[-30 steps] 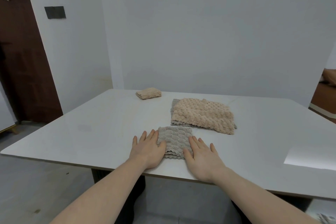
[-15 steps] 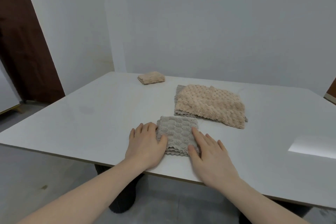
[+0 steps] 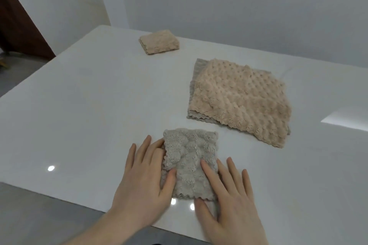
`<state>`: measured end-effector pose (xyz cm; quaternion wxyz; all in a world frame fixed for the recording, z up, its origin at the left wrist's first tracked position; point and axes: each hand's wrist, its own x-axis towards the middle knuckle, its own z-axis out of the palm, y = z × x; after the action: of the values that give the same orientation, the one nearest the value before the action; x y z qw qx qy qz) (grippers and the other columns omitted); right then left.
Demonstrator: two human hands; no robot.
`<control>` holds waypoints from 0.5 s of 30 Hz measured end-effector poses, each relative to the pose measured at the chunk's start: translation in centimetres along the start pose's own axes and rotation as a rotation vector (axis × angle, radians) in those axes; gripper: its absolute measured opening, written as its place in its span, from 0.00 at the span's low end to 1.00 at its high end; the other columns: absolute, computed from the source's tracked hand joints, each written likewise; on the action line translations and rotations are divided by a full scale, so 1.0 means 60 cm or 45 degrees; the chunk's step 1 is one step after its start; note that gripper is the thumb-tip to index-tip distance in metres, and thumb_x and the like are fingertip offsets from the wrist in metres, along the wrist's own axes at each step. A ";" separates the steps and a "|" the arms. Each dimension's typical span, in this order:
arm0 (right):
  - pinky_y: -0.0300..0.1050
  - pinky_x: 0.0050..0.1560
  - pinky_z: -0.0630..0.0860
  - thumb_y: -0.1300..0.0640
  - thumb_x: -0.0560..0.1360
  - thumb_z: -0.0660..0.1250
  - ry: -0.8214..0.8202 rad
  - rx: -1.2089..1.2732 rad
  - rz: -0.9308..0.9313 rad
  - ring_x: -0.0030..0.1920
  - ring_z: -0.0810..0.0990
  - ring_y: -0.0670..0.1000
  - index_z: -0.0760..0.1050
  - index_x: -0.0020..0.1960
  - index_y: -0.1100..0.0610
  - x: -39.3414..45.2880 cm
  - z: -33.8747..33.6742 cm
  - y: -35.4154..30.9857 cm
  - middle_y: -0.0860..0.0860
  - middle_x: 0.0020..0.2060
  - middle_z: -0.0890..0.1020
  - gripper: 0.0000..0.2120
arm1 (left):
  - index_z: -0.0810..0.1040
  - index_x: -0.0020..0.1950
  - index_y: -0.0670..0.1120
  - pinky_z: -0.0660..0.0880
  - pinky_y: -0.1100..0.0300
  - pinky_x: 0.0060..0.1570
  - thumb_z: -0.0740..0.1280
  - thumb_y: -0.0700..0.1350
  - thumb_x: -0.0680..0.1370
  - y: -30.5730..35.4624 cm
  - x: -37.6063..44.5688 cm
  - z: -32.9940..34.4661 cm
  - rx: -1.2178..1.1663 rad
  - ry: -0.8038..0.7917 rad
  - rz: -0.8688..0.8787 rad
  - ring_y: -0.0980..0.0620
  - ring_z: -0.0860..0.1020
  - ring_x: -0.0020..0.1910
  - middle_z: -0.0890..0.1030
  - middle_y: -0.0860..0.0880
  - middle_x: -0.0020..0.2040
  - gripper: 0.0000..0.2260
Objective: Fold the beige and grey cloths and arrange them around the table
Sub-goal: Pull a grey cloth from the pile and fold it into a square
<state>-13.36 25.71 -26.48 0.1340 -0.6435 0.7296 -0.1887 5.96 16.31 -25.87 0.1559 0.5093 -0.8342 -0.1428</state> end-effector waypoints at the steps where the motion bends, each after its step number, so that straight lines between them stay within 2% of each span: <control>1: 0.55 0.77 0.47 0.37 0.73 0.61 -0.041 0.031 0.019 0.80 0.53 0.50 0.55 0.79 0.36 -0.001 -0.007 -0.002 0.41 0.78 0.62 0.36 | 0.63 0.75 0.53 0.48 0.47 0.80 0.51 0.59 0.82 0.003 0.000 -0.003 -0.026 -0.009 -0.012 0.55 0.50 0.81 0.62 0.59 0.77 0.23; 5: 0.48 0.78 0.33 0.37 0.75 0.50 -0.341 0.137 0.148 0.79 0.36 0.42 0.47 0.78 0.31 0.005 -0.059 -0.024 0.38 0.80 0.49 0.32 | 0.69 0.73 0.51 0.50 0.45 0.80 0.54 0.58 0.83 0.010 -0.003 -0.026 -0.140 -0.124 -0.100 0.54 0.55 0.81 0.66 0.57 0.76 0.21; 6: 0.47 0.78 0.32 0.38 0.75 0.49 -0.421 0.168 0.183 0.79 0.35 0.42 0.47 0.78 0.32 0.011 -0.078 -0.033 0.39 0.80 0.48 0.31 | 0.69 0.73 0.51 0.49 0.47 0.80 0.54 0.58 0.83 0.016 0.000 -0.039 -0.198 -0.150 -0.118 0.54 0.55 0.81 0.65 0.58 0.76 0.21; 8: 0.42 0.78 0.39 0.46 0.79 0.53 -0.526 0.308 0.342 0.80 0.44 0.44 0.55 0.79 0.39 0.023 -0.124 -0.059 0.43 0.80 0.55 0.28 | 0.73 0.71 0.51 0.51 0.55 0.78 0.60 0.54 0.82 0.034 0.005 -0.073 -0.330 -0.217 -0.206 0.57 0.59 0.78 0.64 0.61 0.73 0.18; 11: 0.34 0.69 0.60 0.55 0.82 0.57 -0.543 0.661 0.637 0.73 0.67 0.45 0.69 0.75 0.50 0.028 -0.201 -0.113 0.44 0.72 0.70 0.22 | 0.78 0.54 0.53 0.66 0.66 0.61 0.68 0.46 0.79 0.081 0.005 -0.147 -0.605 -0.329 -0.513 0.59 0.71 0.65 0.71 0.60 0.65 0.06; 13: 0.34 0.65 0.65 0.57 0.81 0.59 -0.506 0.737 0.705 0.65 0.73 0.42 0.74 0.71 0.51 0.016 -0.244 -0.142 0.41 0.65 0.75 0.19 | 0.76 0.47 0.52 0.74 0.62 0.48 0.69 0.45 0.78 0.104 -0.003 -0.192 -0.743 -0.379 -0.703 0.53 0.78 0.52 0.79 0.54 0.53 0.03; 15: 0.40 0.67 0.71 0.57 0.80 0.63 -0.445 0.790 0.730 0.60 0.77 0.40 0.77 0.64 0.46 -0.005 -0.281 -0.157 0.40 0.61 0.78 0.15 | 0.76 0.48 0.51 0.76 0.56 0.45 0.70 0.45 0.78 0.115 -0.018 -0.228 -0.802 -0.443 -0.768 0.53 0.80 0.43 0.81 0.52 0.46 0.03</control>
<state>-12.33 26.79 -7.21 0.4885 -0.3672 0.7536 -0.2422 6.43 19.21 -10.78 0.1124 0.6254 -0.5787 -0.5113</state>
